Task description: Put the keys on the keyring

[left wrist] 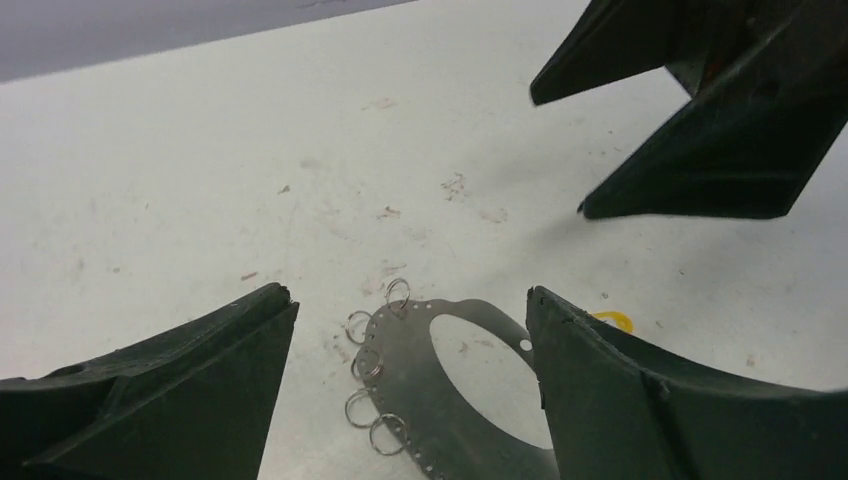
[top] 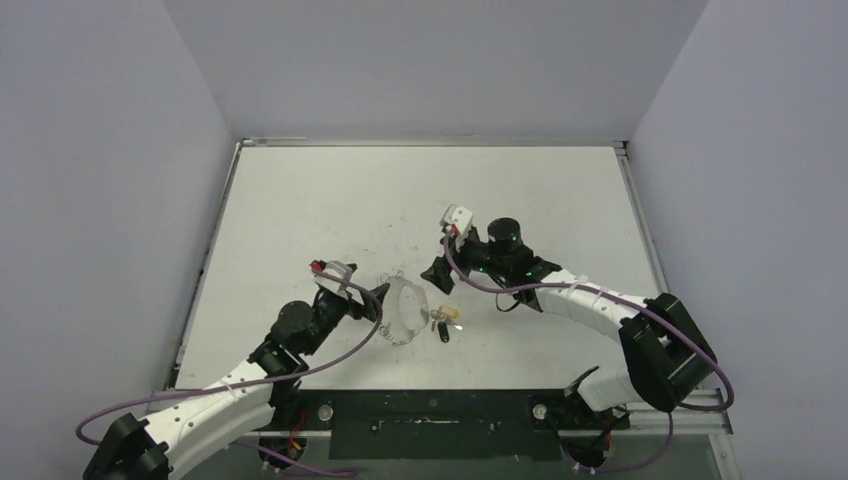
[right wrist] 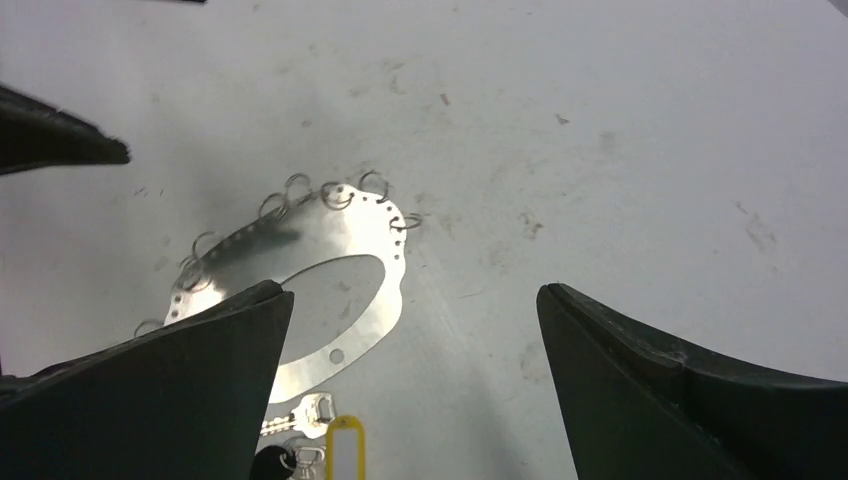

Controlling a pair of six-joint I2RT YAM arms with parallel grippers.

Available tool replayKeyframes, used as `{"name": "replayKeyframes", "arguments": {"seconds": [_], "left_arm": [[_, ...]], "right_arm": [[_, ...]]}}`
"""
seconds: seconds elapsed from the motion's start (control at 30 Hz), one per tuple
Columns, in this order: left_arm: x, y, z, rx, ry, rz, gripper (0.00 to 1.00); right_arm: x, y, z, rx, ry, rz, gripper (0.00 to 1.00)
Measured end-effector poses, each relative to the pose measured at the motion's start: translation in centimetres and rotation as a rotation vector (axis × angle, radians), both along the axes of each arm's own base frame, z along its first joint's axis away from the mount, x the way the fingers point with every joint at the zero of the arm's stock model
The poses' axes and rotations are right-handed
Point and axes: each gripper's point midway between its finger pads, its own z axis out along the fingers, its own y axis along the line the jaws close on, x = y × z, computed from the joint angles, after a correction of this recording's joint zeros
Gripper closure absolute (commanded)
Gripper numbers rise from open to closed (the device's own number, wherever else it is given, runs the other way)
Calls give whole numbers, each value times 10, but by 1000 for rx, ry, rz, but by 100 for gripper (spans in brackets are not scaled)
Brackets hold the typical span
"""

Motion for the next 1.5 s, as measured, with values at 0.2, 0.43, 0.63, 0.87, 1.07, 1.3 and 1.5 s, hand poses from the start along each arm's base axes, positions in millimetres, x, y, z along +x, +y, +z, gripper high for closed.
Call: {"name": "replayKeyframes", "arguments": {"seconds": [0.2, 0.43, 0.63, 0.87, 1.07, 1.3, 1.5], "left_arm": [[4, 23, -17, -108, 161, 157, 5], [17, 36, -55, -92, 375, 262, 4], [55, 50, -66, -136, 608, 341, 5], [66, 55, -83, -203, 787, 352, 5], [66, 73, -84, -267, 831, 409, 6], [57, 80, -68, -313, 774, 416, 8], [53, 84, -69, -319, 771, 430, 8]], "right_arm": [[50, -28, 3, 111, 150, -274, 0], [70, -32, 5, 132, 310, -413, 0], [72, -43, -8, 107, 369, -515, 0], [73, -31, -46, -41, 500, -637, 16], [49, 20, -84, -113, 643, -601, 46], [45, 48, -110, -70, 816, -610, 55], [51, 63, -112, -4, 888, -599, 55]]}}
